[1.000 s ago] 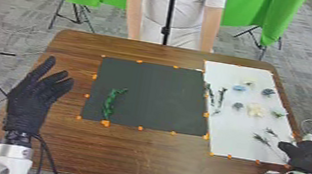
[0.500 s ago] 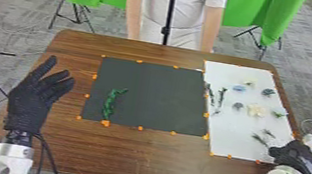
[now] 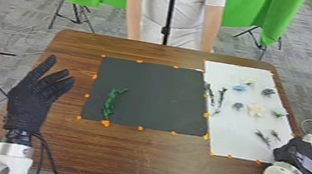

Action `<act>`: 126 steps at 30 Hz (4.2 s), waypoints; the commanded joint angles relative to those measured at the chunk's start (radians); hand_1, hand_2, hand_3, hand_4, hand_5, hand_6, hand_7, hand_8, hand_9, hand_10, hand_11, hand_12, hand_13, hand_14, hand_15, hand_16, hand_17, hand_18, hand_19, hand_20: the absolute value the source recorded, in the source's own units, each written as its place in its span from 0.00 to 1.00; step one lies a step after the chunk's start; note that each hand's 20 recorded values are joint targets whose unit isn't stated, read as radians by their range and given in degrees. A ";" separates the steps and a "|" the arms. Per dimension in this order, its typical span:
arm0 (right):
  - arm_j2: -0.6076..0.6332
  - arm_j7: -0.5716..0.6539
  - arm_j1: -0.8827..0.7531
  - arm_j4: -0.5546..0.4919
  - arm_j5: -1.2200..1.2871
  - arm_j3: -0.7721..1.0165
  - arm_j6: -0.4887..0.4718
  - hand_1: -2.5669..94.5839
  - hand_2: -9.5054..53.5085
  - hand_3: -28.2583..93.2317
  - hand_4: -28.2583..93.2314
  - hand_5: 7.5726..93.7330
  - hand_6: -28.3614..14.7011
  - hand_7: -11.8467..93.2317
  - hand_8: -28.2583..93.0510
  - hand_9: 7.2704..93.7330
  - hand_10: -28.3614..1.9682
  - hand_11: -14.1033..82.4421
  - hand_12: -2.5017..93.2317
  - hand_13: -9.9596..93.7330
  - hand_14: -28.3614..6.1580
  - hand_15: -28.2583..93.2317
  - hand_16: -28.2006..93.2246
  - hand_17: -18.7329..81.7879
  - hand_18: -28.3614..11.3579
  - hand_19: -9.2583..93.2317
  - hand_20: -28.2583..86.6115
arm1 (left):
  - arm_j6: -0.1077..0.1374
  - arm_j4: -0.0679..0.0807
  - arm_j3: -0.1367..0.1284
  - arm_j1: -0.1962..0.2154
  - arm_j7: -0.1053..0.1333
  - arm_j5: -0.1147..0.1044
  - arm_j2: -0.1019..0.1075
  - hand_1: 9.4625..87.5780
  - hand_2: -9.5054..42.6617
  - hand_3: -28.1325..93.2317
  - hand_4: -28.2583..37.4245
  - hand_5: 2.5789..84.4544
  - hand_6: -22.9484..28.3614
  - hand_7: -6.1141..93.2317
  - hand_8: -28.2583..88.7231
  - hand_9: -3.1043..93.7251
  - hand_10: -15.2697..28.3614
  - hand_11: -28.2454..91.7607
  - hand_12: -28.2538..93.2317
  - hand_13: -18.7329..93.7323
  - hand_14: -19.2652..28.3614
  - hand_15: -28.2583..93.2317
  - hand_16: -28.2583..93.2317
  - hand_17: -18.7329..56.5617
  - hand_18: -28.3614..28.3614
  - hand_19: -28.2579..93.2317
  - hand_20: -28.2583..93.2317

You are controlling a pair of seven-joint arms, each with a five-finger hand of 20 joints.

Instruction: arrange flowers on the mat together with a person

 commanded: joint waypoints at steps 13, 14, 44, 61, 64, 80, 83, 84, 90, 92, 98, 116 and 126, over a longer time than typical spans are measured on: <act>0.041 0.038 0.025 0.009 -0.129 -0.038 0.173 0.60 0.00 0.76 0.00 0.90 0.68 0.36 0.27 0.93 0.64 0.45 0.33 0.82 0.62 0.78 0.40 0.44 0.29 0.83 0.37 | 0.011 0.003 0.002 0.005 0.000 -0.008 -0.001 0.16 0.34 0.85 0.01 0.38 0.60 0.18 0.17 0.41 0.78 0.44 0.32 0.43 0.90 0.57 0.18 0.25 1.00 0.83 0.08; 0.041 0.045 0.027 0.011 -0.128 -0.040 0.185 0.60 0.00 0.77 0.00 0.90 0.68 0.36 0.27 0.93 0.64 0.45 0.33 0.82 0.61 0.78 0.40 0.44 0.29 0.83 0.37 | 0.011 0.003 0.003 0.005 0.000 -0.008 0.000 0.16 0.34 0.85 0.01 0.38 0.60 0.18 0.17 0.41 0.78 0.44 0.32 0.43 0.90 0.57 0.18 0.25 1.00 0.83 0.08; 0.048 0.053 0.115 0.091 -0.093 -0.125 0.130 0.65 0.01 0.69 0.00 0.92 0.71 0.30 0.24 0.96 0.64 0.48 0.26 0.85 0.64 0.73 0.39 0.46 0.26 0.84 0.36 | 0.007 0.009 0.005 -0.002 -0.001 -0.006 0.000 0.17 0.34 0.85 0.03 0.38 0.60 0.18 0.17 0.41 0.78 0.44 0.32 0.43 0.90 0.57 0.18 0.24 0.99 0.83 0.08; 0.063 -0.112 0.530 -0.087 -0.007 -0.472 0.178 0.62 0.00 0.74 0.00 0.95 0.69 0.28 0.26 0.99 0.63 0.47 0.27 0.87 0.61 0.75 0.40 0.47 0.23 0.88 0.35 | 0.055 -0.019 -0.009 0.022 0.039 -0.024 0.048 0.17 0.34 0.85 0.03 0.38 0.60 0.18 0.17 0.41 0.78 0.44 0.32 0.43 0.90 0.57 0.18 0.24 0.99 0.82 0.09; 0.001 -0.164 0.653 -0.044 0.043 -0.564 0.175 0.62 0.00 0.75 0.00 0.95 0.68 0.28 0.27 0.99 0.62 0.48 0.27 0.87 0.60 0.76 0.40 0.47 0.22 0.88 0.35 | 0.063 -0.023 -0.008 0.018 0.041 -0.026 0.063 0.17 0.34 0.85 0.03 0.39 0.60 0.18 0.17 0.41 0.78 0.44 0.32 0.43 0.90 0.57 0.18 0.24 0.99 0.82 0.09; -0.313 -0.376 0.870 0.308 0.237 -0.833 0.036 0.60 0.00 0.77 0.00 0.94 0.67 0.29 0.27 0.99 0.62 0.50 0.27 0.87 0.59 0.77 0.40 0.46 0.20 0.89 0.34 | 0.125 -0.024 0.085 -0.040 0.144 -0.073 0.184 0.17 0.34 0.85 0.03 0.39 0.60 0.18 0.17 0.41 0.78 0.44 0.32 0.43 0.90 0.57 0.18 0.24 0.99 0.82 0.09; -0.331 -0.389 0.849 0.337 0.214 -0.840 -0.025 0.60 0.00 0.77 0.00 0.94 0.67 0.29 0.27 0.99 0.62 0.50 0.27 0.87 0.59 0.78 0.40 0.46 0.20 0.89 0.34 | 0.134 -0.024 0.093 -0.040 0.164 -0.082 0.196 0.17 0.34 0.85 0.03 0.39 0.60 0.18 0.17 0.41 0.78 0.44 0.32 0.43 0.90 0.57 0.18 0.24 0.99 0.82 0.09; -0.332 -0.390 0.838 0.340 0.211 -0.837 -0.038 0.60 0.00 0.77 0.00 0.94 0.67 0.29 0.27 0.99 0.62 0.50 0.27 0.87 0.59 0.78 0.40 0.46 0.20 0.89 0.34 | 0.132 -0.025 0.094 -0.039 0.164 -0.082 0.194 0.17 0.34 0.85 0.03 0.39 0.60 0.18 0.17 0.41 0.78 0.44 0.32 0.43 0.90 0.57 0.18 0.24 0.99 0.82 0.09; -0.325 -0.374 0.802 0.348 0.152 -0.846 -0.116 0.59 0.00 0.77 0.00 0.93 0.67 0.30 0.27 0.98 0.61 0.51 0.27 0.86 0.58 0.78 0.40 0.46 0.20 0.89 0.34 | 0.123 -0.027 0.081 -0.017 0.154 -0.069 0.171 0.17 0.34 0.85 0.03 0.39 0.60 0.18 0.17 0.41 0.78 0.44 0.32 0.43 0.90 0.57 0.18 0.24 0.99 0.82 0.09; -0.318 -0.356 0.796 0.342 0.114 -0.862 -0.123 0.59 0.00 0.77 0.01 0.93 0.68 0.30 0.27 0.98 0.60 0.52 0.27 0.86 0.57 0.78 0.40 0.46 0.19 0.90 0.34 | 0.125 -0.029 0.077 -0.015 0.151 -0.070 0.170 0.17 0.34 0.85 0.03 0.39 0.60 0.18 0.17 0.41 0.78 0.44 0.32 0.43 0.90 0.57 0.18 0.24 0.99 0.82 0.09; -0.305 -0.332 0.796 0.315 0.091 -0.891 -0.152 0.58 0.00 0.76 0.01 0.94 0.67 0.31 0.26 0.98 0.59 0.52 0.27 0.87 0.56 0.78 0.40 0.46 0.18 0.90 0.33 | 0.122 -0.040 0.057 -0.010 0.130 -0.058 0.171 0.17 0.34 0.85 0.03 0.39 0.60 0.18 0.17 0.41 0.78 0.44 0.32 0.43 0.90 0.57 0.18 0.24 0.99 0.82 0.09; -0.300 -0.301 0.827 0.256 0.158 -0.941 -0.225 0.48 0.03 0.76 0.04 0.97 0.68 0.31 0.22 1.00 0.55 0.56 0.26 0.88 0.51 0.80 0.39 0.47 0.13 0.94 0.30 | 0.137 -0.051 0.051 -0.005 0.114 -0.061 0.199 0.17 0.34 0.85 0.04 0.39 0.60 0.18 0.17 0.41 0.78 0.44 0.32 0.43 0.90 0.57 0.18 0.24 0.98 0.82 0.10; -0.289 -0.299 0.845 0.258 0.157 -0.955 -0.162 0.43 0.07 0.74 0.05 0.91 0.65 0.28 0.12 1.00 0.55 0.52 0.25 0.88 0.50 0.79 0.39 0.46 0.11 0.95 0.28 | 0.146 -0.052 0.049 0.006 0.117 -0.065 0.205 0.17 0.34 0.85 0.05 0.39 0.60 0.18 0.17 0.41 0.78 0.44 0.32 0.43 0.90 0.57 0.18 0.24 0.98 0.82 0.10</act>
